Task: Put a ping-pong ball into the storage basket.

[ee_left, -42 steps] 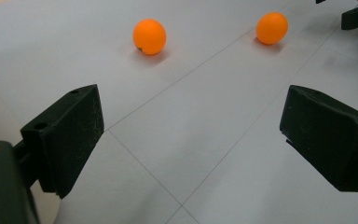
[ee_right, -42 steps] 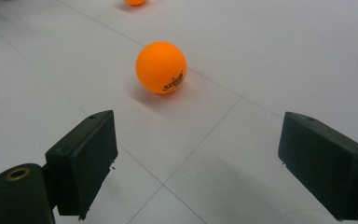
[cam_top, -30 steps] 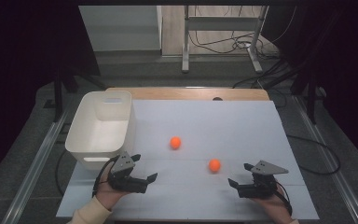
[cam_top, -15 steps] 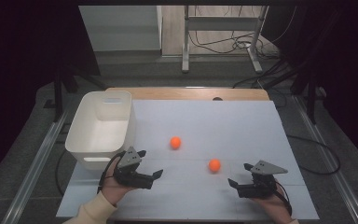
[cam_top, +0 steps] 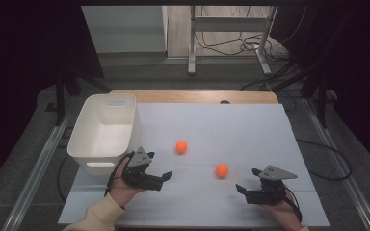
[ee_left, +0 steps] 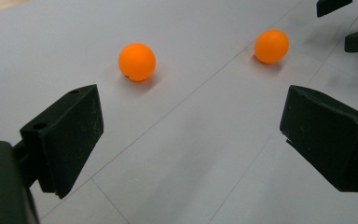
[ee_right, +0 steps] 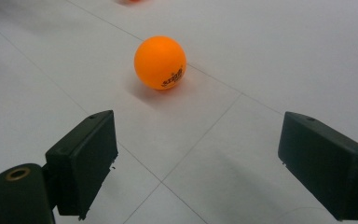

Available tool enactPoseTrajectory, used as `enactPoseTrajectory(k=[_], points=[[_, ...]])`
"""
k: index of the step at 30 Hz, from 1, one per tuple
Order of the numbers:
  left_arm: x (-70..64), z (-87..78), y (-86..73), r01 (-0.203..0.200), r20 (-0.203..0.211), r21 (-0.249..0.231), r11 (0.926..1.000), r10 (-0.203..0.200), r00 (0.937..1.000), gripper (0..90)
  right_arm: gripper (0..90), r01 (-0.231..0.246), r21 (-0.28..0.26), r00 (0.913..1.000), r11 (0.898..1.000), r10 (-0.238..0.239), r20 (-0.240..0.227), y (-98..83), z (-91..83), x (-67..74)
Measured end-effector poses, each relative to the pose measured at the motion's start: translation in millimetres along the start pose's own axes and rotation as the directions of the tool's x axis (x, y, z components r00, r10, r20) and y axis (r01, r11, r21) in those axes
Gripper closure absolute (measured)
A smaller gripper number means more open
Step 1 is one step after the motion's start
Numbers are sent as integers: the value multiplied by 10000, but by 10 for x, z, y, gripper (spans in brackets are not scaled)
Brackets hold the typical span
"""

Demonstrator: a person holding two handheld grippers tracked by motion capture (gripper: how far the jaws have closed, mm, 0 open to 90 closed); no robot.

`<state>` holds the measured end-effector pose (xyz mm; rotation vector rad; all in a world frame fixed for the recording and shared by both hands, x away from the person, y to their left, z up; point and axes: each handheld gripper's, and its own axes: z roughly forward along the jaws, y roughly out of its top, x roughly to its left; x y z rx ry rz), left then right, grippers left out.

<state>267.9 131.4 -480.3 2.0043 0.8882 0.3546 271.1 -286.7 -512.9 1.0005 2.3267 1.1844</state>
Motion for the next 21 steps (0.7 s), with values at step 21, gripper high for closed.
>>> enactPoseTrajectory(k=[21], points=[[-95,210,210,-156,223,221,9996,151,9996,70,122,29,22,10000,10000,-29,-61,-3,9,-1]])
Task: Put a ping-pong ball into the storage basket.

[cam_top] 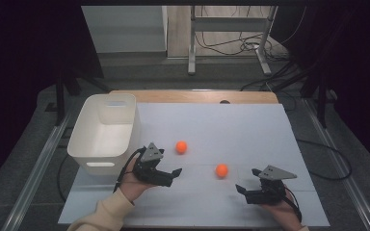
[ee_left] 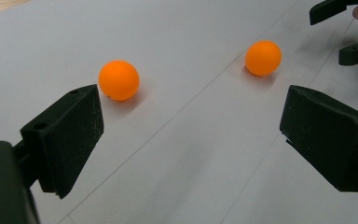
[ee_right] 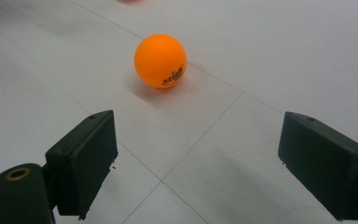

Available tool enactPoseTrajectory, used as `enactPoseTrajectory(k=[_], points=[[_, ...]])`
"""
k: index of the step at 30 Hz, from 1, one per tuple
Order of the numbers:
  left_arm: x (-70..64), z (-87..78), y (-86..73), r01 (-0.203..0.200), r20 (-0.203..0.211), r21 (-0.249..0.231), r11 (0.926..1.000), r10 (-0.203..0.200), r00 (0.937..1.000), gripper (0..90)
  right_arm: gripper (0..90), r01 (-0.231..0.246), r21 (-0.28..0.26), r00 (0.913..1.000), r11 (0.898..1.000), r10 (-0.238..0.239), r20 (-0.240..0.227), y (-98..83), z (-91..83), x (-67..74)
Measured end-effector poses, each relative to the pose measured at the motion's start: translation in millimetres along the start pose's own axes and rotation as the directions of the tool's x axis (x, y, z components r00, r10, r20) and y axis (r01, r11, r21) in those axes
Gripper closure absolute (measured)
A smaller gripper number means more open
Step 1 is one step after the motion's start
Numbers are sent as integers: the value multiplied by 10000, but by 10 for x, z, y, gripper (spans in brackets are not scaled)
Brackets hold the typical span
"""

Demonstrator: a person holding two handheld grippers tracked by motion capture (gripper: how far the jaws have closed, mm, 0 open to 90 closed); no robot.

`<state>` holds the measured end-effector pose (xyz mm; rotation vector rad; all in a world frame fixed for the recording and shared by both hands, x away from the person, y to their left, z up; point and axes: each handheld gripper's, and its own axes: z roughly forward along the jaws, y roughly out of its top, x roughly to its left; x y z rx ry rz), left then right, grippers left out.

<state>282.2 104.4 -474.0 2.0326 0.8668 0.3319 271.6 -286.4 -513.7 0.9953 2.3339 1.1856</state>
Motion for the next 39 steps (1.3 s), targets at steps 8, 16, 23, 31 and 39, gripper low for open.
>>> enactPoseTrajectory(k=[8,16,23,31,39], points=[[-26,110,119,-70,37,103,9999,70,10000,72,122,10,13,10000,10000,-10,-26,-1,1,-2],[-10,251,215,-62,103,333,9994,58,9999,72,122,24,25,10000,10000,-24,-8,-3,0,-2],[47,348,291,27,-1,442,9990,-27,10000,72,122,16,59,10000,10000,-16,-9,-6,1,-4],[96,431,326,125,-81,557,9984,-121,9999,74,122,-10,60,10000,10000,10,-5,-8,7,-4],[152,513,340,209,-166,769,9968,-197,9997,74,122,31,175,9999,9998,-32,101,-7,6,-6]])
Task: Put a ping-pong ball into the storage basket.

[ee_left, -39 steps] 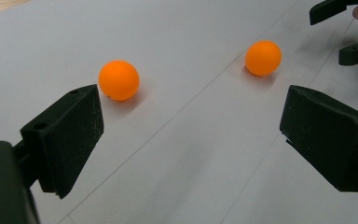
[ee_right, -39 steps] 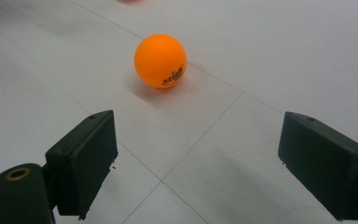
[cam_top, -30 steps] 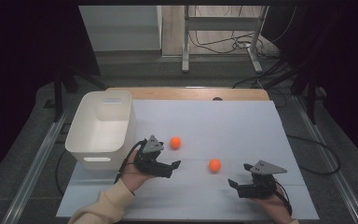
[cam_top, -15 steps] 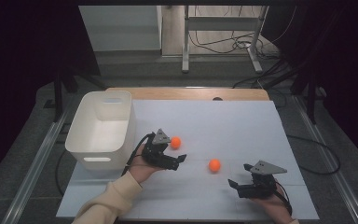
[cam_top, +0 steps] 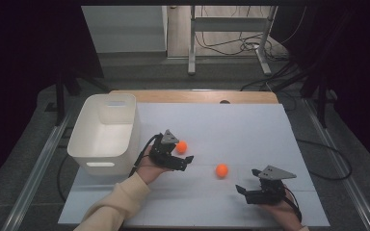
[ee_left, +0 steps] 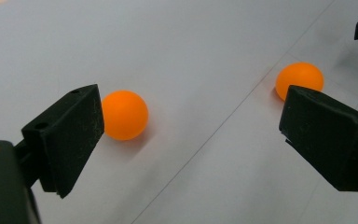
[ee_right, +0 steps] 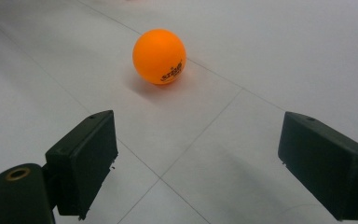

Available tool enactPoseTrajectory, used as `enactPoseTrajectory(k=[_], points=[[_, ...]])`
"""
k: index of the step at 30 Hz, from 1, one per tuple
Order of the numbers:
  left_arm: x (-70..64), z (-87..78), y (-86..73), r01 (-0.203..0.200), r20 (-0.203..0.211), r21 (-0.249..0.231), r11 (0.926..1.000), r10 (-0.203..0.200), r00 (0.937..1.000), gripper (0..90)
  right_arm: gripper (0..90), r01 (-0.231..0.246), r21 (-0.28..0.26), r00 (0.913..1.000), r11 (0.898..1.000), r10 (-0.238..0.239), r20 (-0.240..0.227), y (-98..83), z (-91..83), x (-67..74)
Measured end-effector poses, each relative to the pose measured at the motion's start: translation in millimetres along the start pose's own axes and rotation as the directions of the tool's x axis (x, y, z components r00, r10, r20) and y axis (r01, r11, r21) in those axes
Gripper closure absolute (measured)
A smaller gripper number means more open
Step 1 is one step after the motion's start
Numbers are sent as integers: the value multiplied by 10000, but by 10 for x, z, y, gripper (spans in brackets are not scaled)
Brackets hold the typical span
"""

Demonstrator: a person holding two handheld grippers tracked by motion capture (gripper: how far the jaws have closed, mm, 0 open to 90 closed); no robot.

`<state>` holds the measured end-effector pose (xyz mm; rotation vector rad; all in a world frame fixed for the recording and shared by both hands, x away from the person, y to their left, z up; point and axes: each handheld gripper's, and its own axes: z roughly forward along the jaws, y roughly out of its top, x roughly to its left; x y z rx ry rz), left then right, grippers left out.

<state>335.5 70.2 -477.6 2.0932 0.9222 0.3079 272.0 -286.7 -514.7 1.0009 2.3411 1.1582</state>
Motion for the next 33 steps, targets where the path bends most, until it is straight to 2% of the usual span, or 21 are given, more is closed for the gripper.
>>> enactPoseTrajectory(k=[5,21,33], points=[[33,63,42,139,-94,91,9999,-138,9999,74,121,-19,2,9999,10000,19,-101,0,5,5],[128,190,99,252,-302,386,9989,-240,9993,81,122,-54,-93,9999,9999,53,-111,-3,2,2],[203,299,118,518,-306,564,9971,-502,9983,81,122,-46,-66,9999,10000,45,-97,-4,1,0]])
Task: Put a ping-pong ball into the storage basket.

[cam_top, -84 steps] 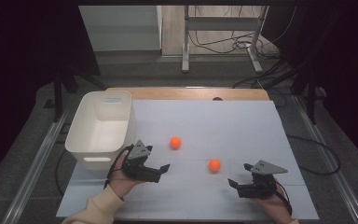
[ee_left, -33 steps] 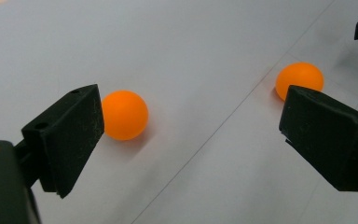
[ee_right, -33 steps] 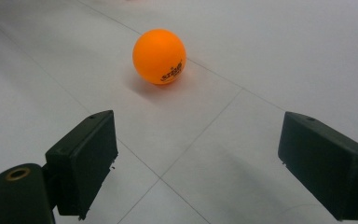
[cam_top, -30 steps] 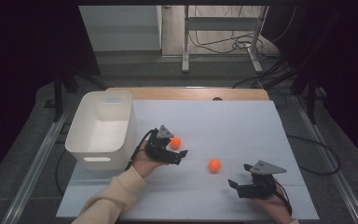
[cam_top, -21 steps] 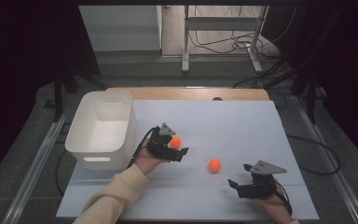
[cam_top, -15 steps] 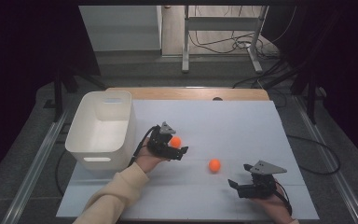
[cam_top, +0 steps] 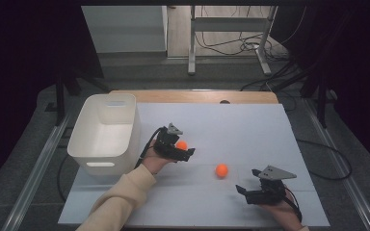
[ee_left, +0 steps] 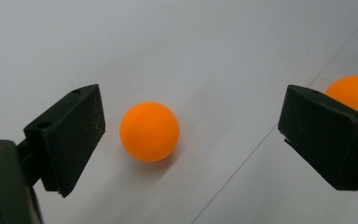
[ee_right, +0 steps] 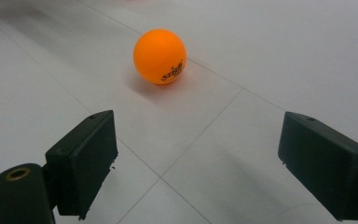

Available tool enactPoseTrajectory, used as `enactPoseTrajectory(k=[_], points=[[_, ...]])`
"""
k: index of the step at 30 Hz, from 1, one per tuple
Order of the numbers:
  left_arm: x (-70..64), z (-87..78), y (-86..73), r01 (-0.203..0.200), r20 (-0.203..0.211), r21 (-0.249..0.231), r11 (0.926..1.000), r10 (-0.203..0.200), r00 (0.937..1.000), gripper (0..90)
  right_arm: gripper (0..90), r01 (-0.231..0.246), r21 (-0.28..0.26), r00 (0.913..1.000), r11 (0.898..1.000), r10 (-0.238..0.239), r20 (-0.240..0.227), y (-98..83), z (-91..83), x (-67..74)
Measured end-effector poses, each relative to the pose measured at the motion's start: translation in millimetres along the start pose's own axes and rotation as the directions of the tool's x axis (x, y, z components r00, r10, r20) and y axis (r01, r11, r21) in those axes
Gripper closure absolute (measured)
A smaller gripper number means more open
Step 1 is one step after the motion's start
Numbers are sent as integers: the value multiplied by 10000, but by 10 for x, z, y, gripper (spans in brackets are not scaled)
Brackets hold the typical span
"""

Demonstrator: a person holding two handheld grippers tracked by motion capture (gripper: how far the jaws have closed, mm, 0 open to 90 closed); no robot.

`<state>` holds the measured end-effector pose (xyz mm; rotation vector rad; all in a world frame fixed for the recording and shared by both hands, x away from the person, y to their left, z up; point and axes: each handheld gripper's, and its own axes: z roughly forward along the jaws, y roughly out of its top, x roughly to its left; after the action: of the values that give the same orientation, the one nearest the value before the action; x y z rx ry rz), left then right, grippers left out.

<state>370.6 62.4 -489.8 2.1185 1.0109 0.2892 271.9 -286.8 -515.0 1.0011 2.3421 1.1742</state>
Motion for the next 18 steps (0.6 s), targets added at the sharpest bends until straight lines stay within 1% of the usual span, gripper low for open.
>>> enactPoseTrajectory(k=[5,8,9,12,18], points=[[40,55,-12,191,-12,156,9997,-191,9998,81,122,6,28,10000,10000,-6,25,-1,-1,-3],[60,78,-16,217,-24,229,9995,-216,9998,81,122,10,28,10000,10000,-10,28,-1,-1,-3],[65,95,-20,296,-4,258,9992,-296,9996,81,121,10,29,10000,10000,-10,27,-1,-1,-3],[81,133,-32,291,-16,474,9985,-290,9996,79,121,6,46,10000,10000,-6,36,-2,-2,-2],[107,151,-44,350,-43,620,9975,-348,9994,78,122,8,-2,10000,10000,-8,6,-5,-4,-3]])
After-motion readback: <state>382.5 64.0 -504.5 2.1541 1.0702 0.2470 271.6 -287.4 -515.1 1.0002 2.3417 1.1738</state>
